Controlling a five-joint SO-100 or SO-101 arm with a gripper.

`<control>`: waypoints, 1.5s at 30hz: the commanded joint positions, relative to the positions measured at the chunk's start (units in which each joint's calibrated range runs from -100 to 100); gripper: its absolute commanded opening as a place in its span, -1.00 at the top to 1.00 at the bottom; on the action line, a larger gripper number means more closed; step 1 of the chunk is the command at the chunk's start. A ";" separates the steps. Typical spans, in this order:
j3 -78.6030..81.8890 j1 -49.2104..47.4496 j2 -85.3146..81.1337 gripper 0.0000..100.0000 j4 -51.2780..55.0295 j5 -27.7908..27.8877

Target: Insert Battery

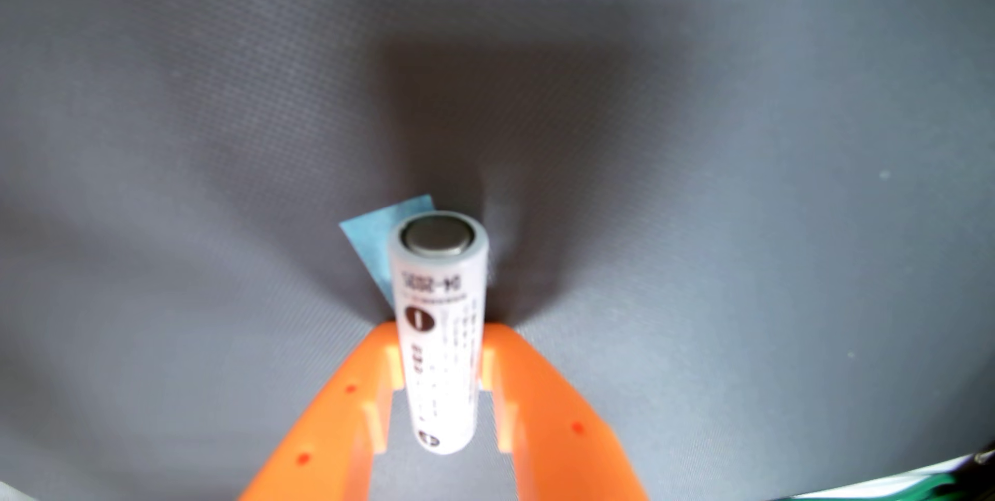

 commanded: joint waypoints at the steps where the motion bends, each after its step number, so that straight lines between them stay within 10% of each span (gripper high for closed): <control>1: -3.56 -0.42 -2.72 0.97 0.69 -0.04; 26: -8.52 -34.31 -13.47 0.97 7.63 -6.63; 45: -2.21 -37.85 -13.47 0.97 0.35 -10.86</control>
